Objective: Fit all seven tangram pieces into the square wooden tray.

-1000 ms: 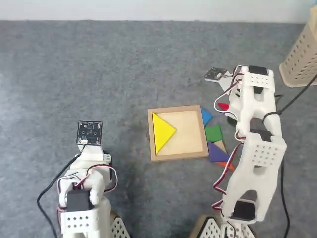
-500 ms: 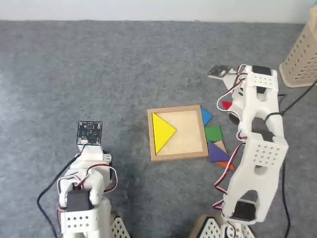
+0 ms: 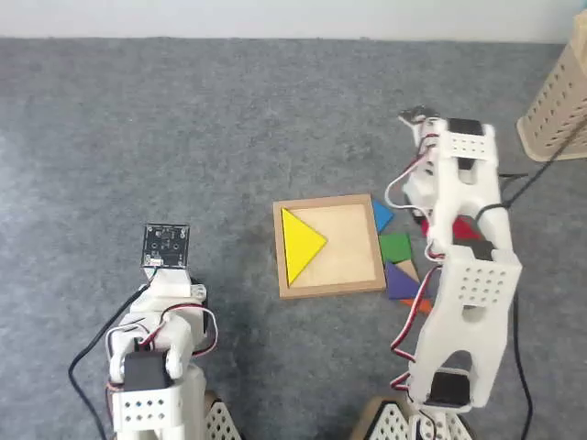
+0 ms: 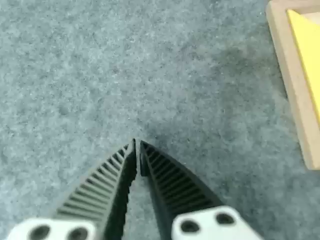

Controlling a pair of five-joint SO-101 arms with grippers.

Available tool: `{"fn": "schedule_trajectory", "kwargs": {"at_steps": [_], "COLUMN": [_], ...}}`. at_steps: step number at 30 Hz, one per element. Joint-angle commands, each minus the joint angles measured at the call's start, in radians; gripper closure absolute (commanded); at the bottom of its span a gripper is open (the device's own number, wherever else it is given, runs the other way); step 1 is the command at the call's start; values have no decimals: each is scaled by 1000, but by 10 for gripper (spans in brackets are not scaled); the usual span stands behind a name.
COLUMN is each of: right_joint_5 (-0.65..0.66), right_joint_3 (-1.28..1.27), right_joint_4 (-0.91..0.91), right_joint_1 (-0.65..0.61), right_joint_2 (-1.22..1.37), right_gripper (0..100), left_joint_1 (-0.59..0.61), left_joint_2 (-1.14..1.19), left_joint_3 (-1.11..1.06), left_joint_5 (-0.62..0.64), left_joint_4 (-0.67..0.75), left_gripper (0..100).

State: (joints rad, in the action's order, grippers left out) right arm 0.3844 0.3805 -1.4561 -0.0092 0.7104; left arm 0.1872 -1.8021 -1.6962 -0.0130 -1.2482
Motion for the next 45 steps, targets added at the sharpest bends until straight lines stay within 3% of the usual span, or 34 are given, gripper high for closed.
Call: {"fn": "schedule_trajectory", "kwargs": {"at_steps": [1,10,14,19,21,29,36,45], "right_joint_5": [-100,-75,72,407,453,517,517,539], "right_joint_3": [20,-58,-256,-608,-694,-721,-594,-585], "right_joint_4": [-1,8,104,274,338,380,369,409], "right_joint_1": [-77,-96,-88,-82,-76,-64,53,41], "right_joint_2": [-102,-266,-383,-587,-638,-556,-460,-410], "right_gripper": [802,682,682,682,681,681,681,681], "left_joint_1": [-3,-3,-3,-3,-3,-3,-3,-3], "left_joint_2": [-15,-15,-15,-15,-15,-15,-15,-15], "left_joint_3": [12,12,12,12,12,12,12,12], "left_joint_5": [8,8,8,8,8,8,8,8], "left_joint_4": [-2,-2,-2,-2,-2,-2,-2,-2], "left_gripper": [988,988,988,988,988,988,988,988]}}
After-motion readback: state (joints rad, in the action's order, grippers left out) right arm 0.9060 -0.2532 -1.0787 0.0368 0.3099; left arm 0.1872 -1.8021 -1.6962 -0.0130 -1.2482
